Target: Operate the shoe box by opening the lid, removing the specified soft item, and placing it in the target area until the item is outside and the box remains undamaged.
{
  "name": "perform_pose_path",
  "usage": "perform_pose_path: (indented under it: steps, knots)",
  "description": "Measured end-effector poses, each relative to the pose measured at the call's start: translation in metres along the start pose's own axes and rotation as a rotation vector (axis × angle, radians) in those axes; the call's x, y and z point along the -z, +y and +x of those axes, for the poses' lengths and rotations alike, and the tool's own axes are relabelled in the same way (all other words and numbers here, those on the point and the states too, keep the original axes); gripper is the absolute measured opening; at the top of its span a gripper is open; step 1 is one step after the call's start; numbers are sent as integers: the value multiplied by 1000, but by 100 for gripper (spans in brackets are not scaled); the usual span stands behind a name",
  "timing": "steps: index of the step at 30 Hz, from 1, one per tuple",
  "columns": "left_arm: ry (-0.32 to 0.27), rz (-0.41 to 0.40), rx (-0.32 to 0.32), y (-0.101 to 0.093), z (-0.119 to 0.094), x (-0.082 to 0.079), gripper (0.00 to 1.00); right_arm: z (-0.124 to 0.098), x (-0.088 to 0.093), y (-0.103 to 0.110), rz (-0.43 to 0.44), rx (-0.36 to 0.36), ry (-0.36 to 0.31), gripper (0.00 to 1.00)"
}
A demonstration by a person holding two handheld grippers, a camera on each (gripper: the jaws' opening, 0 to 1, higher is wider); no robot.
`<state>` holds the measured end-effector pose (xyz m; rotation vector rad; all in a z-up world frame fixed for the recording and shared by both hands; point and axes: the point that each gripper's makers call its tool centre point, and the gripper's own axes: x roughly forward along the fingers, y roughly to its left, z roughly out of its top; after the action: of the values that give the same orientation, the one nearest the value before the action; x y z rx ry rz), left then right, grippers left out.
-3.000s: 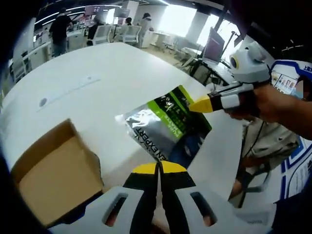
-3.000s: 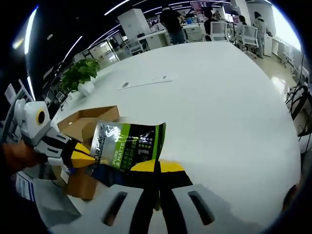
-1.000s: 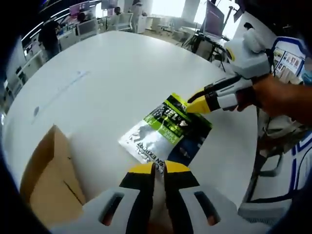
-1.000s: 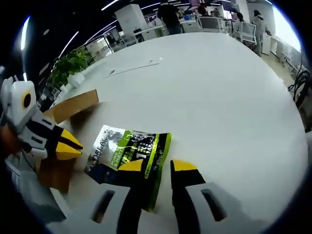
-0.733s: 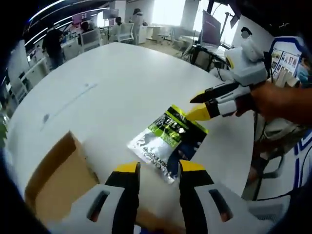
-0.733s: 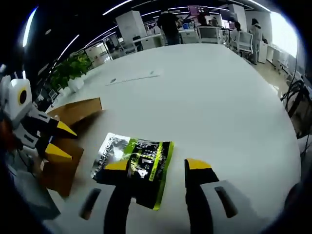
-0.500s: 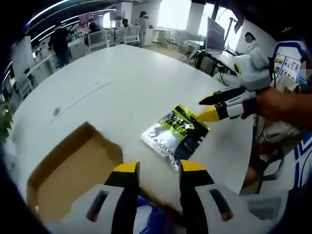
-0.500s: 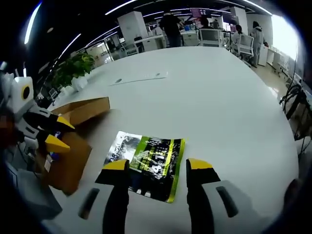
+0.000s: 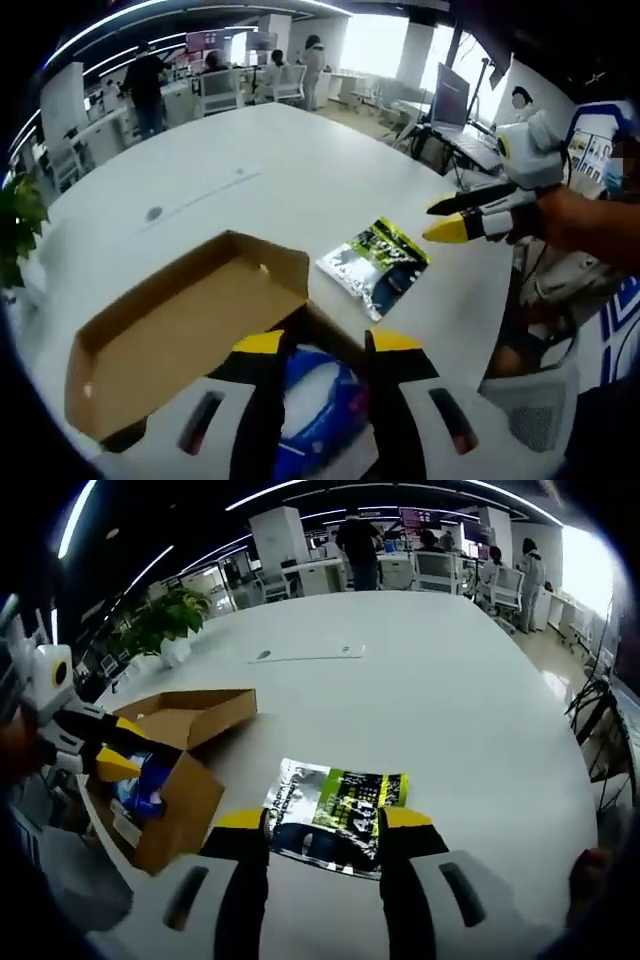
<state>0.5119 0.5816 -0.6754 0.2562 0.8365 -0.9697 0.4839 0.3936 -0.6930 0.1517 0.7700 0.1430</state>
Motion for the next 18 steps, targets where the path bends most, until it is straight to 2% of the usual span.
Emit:
perform_pose_path:
  steps: [7,13,18]
  knots:
    - [-11,-39,-35,22,-28,21,29,2,-5,38,-27,-30,-2,39]
    - [-1,-76,-67,41,-51,46,30,7,-8,66,-51,-54,4,39]
    - [-5,-90,-85,51,-64,56,30,9,-8,86,-66,-73,7,38]
